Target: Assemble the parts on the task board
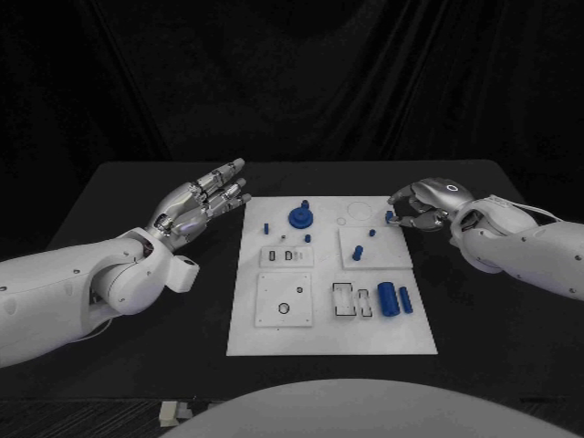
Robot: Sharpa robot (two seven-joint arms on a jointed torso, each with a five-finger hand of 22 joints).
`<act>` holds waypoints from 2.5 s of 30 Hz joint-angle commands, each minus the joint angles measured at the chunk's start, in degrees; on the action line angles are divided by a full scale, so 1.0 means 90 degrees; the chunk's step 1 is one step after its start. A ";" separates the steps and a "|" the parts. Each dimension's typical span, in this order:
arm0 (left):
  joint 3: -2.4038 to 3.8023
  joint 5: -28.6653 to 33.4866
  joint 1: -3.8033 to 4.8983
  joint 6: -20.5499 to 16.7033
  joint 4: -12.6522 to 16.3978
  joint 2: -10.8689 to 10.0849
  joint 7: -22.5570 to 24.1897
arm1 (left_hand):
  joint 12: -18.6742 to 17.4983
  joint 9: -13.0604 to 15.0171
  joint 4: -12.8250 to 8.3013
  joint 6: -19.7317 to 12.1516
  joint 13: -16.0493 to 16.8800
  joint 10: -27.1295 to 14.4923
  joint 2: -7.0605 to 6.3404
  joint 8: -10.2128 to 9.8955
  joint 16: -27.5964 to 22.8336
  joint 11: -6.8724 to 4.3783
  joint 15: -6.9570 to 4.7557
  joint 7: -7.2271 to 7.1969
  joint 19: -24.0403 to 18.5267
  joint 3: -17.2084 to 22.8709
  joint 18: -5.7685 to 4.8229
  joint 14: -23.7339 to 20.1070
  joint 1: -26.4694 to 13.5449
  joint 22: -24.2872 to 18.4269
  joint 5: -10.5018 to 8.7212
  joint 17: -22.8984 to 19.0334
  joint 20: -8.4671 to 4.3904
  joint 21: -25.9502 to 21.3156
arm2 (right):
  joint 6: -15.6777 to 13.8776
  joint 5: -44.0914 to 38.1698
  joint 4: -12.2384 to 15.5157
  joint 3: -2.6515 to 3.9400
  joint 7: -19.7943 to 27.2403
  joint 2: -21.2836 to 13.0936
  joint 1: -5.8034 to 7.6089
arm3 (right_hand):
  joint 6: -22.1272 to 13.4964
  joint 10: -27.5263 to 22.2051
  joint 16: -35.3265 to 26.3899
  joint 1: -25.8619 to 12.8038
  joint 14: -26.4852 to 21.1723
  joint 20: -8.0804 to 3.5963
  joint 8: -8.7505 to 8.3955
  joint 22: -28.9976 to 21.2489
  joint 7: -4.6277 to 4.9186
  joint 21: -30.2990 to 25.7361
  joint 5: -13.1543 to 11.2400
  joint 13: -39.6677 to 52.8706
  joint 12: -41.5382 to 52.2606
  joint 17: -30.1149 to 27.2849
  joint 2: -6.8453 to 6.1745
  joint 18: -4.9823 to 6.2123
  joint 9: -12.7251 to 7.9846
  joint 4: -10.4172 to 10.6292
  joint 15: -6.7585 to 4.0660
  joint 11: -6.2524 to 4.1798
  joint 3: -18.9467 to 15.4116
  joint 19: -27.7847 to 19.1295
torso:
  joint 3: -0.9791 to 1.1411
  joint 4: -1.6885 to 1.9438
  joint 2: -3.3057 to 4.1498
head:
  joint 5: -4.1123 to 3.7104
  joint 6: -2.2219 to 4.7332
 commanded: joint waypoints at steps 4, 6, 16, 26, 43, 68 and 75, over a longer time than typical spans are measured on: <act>0.0007 0.0006 -0.0011 0.0102 0.0010 0.0010 0.0044 | 0.0002 0.0007 0.0001 0.0022 0.0002 -0.0001 -0.0012 0.0032 0.0036 0.0029 -0.0012 0.0013 0.0038 0.0043 -0.0066 0.0035 0.0033 -0.0007 0.0001 0.0008 0.0001 0.0021 | 0.0126 -0.0008 -0.0059 0.0003 -0.0019 0.0040 -0.0030 | 0.0068 0.0675 0.0019 0.0189 0.0663 0.0022 0.0043 0.1606 0.0003 -0.0042 0.0028 0.1677 0.0023 0.1677 0.0016 0.0001 0.0033 -0.0011 0.0043 0.0049 0.0069 0.0561 | 0.0000 0.0000 0.0003 | 0.0008 -0.0001; 0.0007 0.0006 -0.0012 0.0105 0.0012 0.0010 0.0048 | 0.0002 0.0007 -0.0001 0.0017 0.0002 -0.0002 -0.0014 0.0031 0.0037 0.0029 -0.0011 0.0013 0.0038 0.0044 -0.0067 0.0038 0.0034 -0.0007 0.0001 0.0009 0.0001 0.0021 | 0.0135 -0.0009 -0.0074 0.0003 -0.0019 0.0049 -0.0034 | 0.0075 0.0675 0.0019 0.0223 0.0663 0.0024 0.0046 0.1604 0.0006 -0.0049 0.0048 0.1677 0.0023 0.1677 0.0017 0.0003 0.0041 -0.0014 0.0045 0.0051 0.0074 0.0557 | 0.0000 0.0000 0.0001 | 0.0010 -0.0001; 0.0007 0.0006 -0.0017 0.0120 0.0014 0.0015 0.0056 | 0.0002 0.0006 -0.0005 0.0015 0.0002 -0.0001 -0.0018 0.0030 0.0037 0.0031 -0.0008 0.0012 0.0038 0.0047 -0.0069 0.0040 0.0034 -0.0007 0.0002 0.0009 0.0001 0.0021 | 0.0212 -0.0012 -0.0131 0.0003 -0.0036 0.0082 -0.0043 | 0.0165 0.0675 0.0019 0.0362 0.0663 0.0034 0.0085 0.1590 0.0021 -0.0086 0.0158 0.1677 0.0023 0.1677 0.0028 0.0013 0.0093 -0.0017 0.0055 0.0063 0.0092 0.0533 | 0.0000 0.0001 0.0001 | 0.0009 -0.0001; 0.0007 0.0006 -0.0021 0.0135 0.0007 0.0024 0.0045 | 0.0002 0.0006 -0.0005 0.0015 0.0002 -0.0001 -0.0018 0.0030 0.0037 0.0031 -0.0008 0.0012 0.0038 0.0047 -0.0069 0.0040 0.0034 -0.0007 0.0002 0.0009 0.0001 0.0021 | 0.0238 -0.0013 -0.0172 0.0003 -0.0030 0.0123 -0.0054 | 0.0285 0.0675 0.0019 0.0421 0.0663 0.0042 0.0141 0.1587 0.0029 -0.0093 0.0188 0.1677 0.0023 0.1677 0.0044 0.0015 0.0145 -0.0009 0.0062 0.0072 0.0094 0.0529 | 0.0000 0.0001 0.0002 | 0.0008 -0.0001; 0.0007 0.0006 -0.0029 0.0154 -0.0011 0.0034 0.0033 | 0.0003 0.0006 -0.0013 0.0011 0.0003 0.0001 -0.0024 0.0028 0.0039 0.0035 -0.0003 0.0010 0.0041 0.0051 -0.0071 0.0041 0.0035 -0.0007 0.0003 0.0009 0.0002 0.0023 | 0.0297 -0.0013 -0.0265 0.0003 -0.0029 0.0207 -0.0073 | 0.0401 0.0675 0.0019 0.0394 0.0663 0.0048 0.0192 0.1584 0.0041 -0.0103 0.0203 0.1677 0.0023 0.1677 0.0086 0.0018 0.0194 0.0009 0.0069 0.0081 0.0086 0.0523 | 0.0001 0.0000 0.0001 | 0.0024 -0.0001; 0.0007 0.0006 -0.0079 0.0186 -0.0019 0.0017 0.0010 | 0.0003 0.0005 -0.0027 0.0011 0.0003 0.0002 -0.0029 0.0027 0.0042 0.0044 0.0007 0.0010 0.0050 0.0068 -0.0077 0.0046 0.0036 -0.0006 0.0009 0.0010 0.0003 0.0030 | -0.0544 -0.0013 -0.0033 0.0004 0.0275 0.0125 -0.0096 | 0.0986 0.0675 0.0019 0.0690 0.0663 0.0011 0.0444 0.1573 -0.0031 -0.0135 0.0750 0.1677 0.0023 0.1677 0.0334 0.0027 0.0551 -0.0159 0.0021 0.0022 0.0218 0.0505 | 0.0000 -0.0002 0.0000 | 0.0066 -0.0001; 0.0007 0.0006 -0.0091 0.0185 -0.0033 0.0009 0.0002 | 0.0003 0.0005 -0.0027 0.0011 0.0003 0.0002 -0.0029 0.0027 0.0042 0.0044 0.0007 0.0010 0.0050 0.0068 -0.0077 0.0046 0.0036 -0.0006 0.0009 0.0010 0.0003 0.0030 | -0.0741 -0.0022 0.0515 0.0005 0.0239 -0.0054 -0.0011 | 0.1055 0.0675 0.0019 0.0738 0.0663 0.0007 0.0471 0.1569 -0.0015 -0.0144 0.0810 0.1677 0.0023 0.1677 0.0306 0.0029 0.0598 -0.0183 0.0021 0.0026 0.0212 0.0499 | -0.0001 -0.0001 0.0001 | 0.0091 -0.0001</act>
